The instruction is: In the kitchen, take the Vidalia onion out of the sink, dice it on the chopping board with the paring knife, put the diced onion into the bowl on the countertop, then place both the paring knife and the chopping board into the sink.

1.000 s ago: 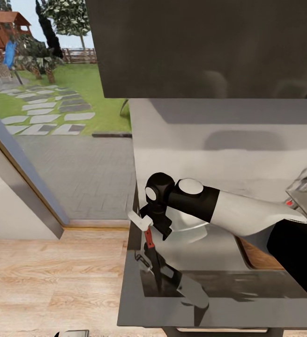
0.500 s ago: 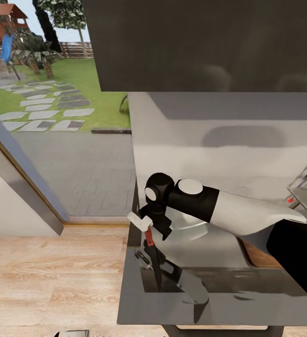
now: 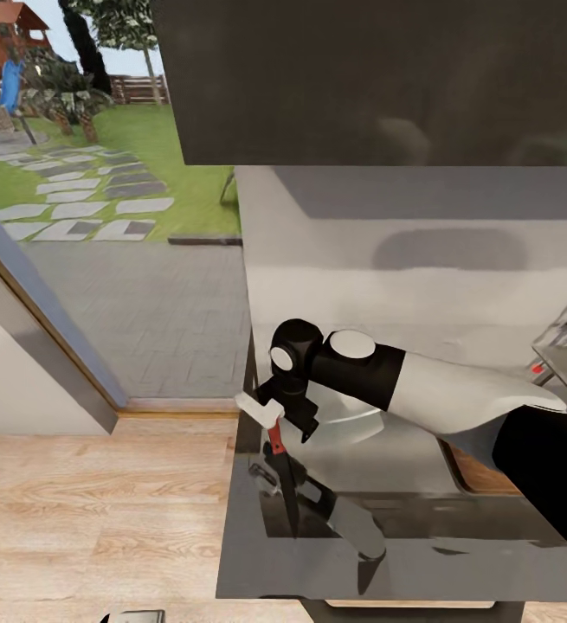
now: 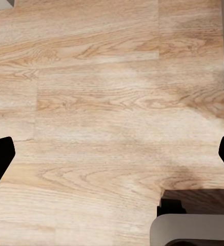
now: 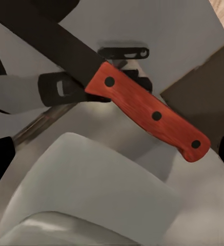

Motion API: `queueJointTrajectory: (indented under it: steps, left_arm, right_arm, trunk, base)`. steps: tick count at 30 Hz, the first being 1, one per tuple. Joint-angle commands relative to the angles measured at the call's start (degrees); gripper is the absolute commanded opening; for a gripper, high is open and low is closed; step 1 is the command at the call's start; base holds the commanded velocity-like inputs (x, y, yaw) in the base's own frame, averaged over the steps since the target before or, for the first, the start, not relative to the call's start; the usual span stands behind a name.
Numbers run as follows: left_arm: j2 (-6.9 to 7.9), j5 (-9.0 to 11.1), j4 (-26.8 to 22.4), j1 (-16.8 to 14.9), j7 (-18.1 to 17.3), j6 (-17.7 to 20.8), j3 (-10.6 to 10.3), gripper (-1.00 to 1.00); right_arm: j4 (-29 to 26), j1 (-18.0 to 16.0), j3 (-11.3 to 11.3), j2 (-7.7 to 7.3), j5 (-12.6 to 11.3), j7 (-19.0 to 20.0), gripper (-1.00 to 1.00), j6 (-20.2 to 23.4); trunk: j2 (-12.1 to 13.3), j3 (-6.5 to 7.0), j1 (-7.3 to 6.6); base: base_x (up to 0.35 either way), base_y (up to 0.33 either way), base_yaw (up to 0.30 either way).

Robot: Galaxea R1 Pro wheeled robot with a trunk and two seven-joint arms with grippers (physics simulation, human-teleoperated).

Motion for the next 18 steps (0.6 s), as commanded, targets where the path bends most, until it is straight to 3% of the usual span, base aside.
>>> queueJointTrajectory:
  steps: [1,18]
  left_arm:
    - [-0.03,0.27,0.19,-0.08,0.17,-0.28,-0.49,1.0]
    - [-0.03,0.27,0.14,-0.08,0.17,-0.28,-0.49,1.0]
  right_arm:
    - [0.2,-0.08,0.1,0.04,0.08,0.17,1.0,0.55]
    - [1.42,-0.1,0.15,0.19,0.08,-0.97,1.0,0.47]
  trunk:
    - [-0.11,-0.1,0.03]
    - [-0.11,-1.35,0.03]
  base:
    - [0.0,0.0,0.0]
    - [0.0,0.0,0.0]
